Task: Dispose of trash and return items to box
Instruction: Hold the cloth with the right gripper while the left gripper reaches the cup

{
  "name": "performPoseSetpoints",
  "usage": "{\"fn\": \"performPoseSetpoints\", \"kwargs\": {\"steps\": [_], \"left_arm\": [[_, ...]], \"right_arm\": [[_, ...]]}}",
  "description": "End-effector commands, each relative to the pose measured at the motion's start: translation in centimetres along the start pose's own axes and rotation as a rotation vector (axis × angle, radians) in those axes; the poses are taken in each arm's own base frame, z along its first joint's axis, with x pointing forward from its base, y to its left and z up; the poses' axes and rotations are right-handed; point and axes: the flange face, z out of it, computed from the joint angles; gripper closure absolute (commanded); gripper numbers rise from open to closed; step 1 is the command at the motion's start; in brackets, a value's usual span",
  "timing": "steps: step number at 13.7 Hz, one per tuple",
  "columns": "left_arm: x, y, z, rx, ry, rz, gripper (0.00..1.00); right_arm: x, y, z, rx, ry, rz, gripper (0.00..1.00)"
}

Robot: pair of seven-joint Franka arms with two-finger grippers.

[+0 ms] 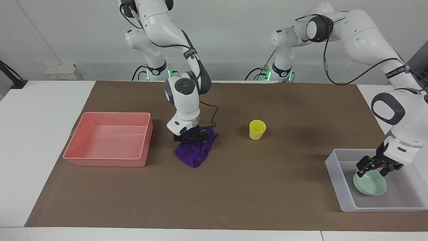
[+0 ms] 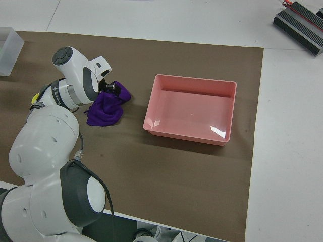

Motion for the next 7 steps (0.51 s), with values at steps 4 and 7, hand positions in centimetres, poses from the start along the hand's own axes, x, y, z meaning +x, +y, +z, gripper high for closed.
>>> {"fn": "performPoseSetpoints", "kwargs": {"steps": [4, 7], "left_arm": [[-2.7, 10.3, 0.8, -0.015, -0.07, 0.021, 0.0], [-4.9, 14.6, 2.3, -0.025, -0.12, 0.051, 0.0]], "right_arm": [[0.1, -0.1, 1.4, -0.014, 0.023, -0.018, 0.0], [-0.1, -0.2, 3.1, -0.011, 0.029, -0.018, 0.0]]}}
